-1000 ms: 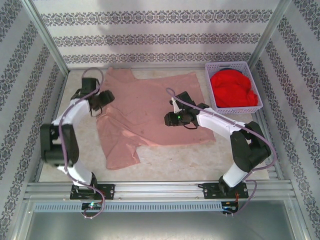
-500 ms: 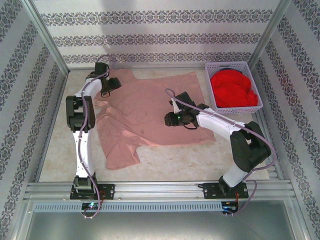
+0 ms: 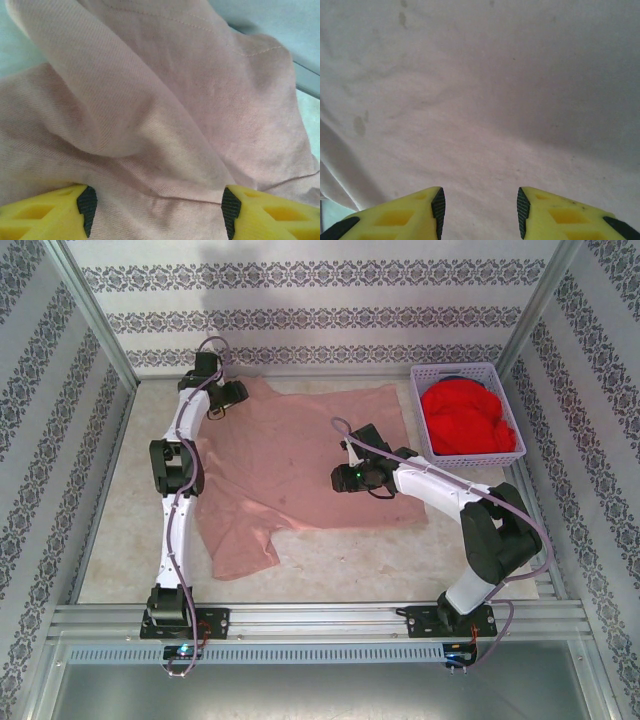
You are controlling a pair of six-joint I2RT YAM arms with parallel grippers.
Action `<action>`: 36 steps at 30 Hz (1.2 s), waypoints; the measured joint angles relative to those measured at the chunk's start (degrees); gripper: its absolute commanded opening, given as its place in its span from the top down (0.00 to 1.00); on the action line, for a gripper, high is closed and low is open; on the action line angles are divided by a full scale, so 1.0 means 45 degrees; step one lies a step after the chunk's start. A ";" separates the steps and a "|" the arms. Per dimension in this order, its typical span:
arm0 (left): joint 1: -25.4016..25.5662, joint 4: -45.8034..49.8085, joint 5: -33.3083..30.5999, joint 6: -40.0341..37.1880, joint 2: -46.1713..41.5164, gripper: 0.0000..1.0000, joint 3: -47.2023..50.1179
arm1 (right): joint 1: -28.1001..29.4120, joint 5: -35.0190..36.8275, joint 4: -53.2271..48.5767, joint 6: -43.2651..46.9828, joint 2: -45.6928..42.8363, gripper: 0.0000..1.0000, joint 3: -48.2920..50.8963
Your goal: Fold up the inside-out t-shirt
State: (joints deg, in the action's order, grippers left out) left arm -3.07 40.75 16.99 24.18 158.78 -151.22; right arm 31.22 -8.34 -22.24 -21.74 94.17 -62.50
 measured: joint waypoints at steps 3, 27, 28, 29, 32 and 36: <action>0.0000 -0.0019 0.0248 0.0044 0.0568 0.27 -0.0928 | 0.0000 0.0092 -0.0112 0.0005 -0.0068 0.54 -0.0005; -0.0010 -0.0860 0.1083 -0.0083 -0.6509 0.14 0.5513 | -0.2841 0.1316 -0.1812 -0.0418 -0.2671 0.52 0.1826; -0.0010 -0.1341 0.1093 0.0063 -0.7582 0.14 0.6985 | -0.3332 0.1331 -0.2127 -0.0573 -0.3007 0.52 0.2186; -0.0010 -0.1719 0.1117 0.0238 -0.8544 0.14 0.8306 | -0.3696 0.1336 -0.2433 -0.0738 -0.3269 0.53 0.2433; 0.0068 -0.3109 0.1098 0.1044 -1.1341 0.14 1.2604 | -0.4765 0.1316 -0.3206 -0.1234 -0.3866 0.56 0.3070; 0.0408 -0.3740 0.0840 0.1792 -1.3333 0.14 1.6480 | -0.5712 0.1010 -0.3789 -0.1889 -0.4172 0.58 0.3857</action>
State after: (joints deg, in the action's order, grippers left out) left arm -1.23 23.92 20.78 32.25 98.78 -77.06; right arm 5.52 -3.79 -39.29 -30.24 75.40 -45.15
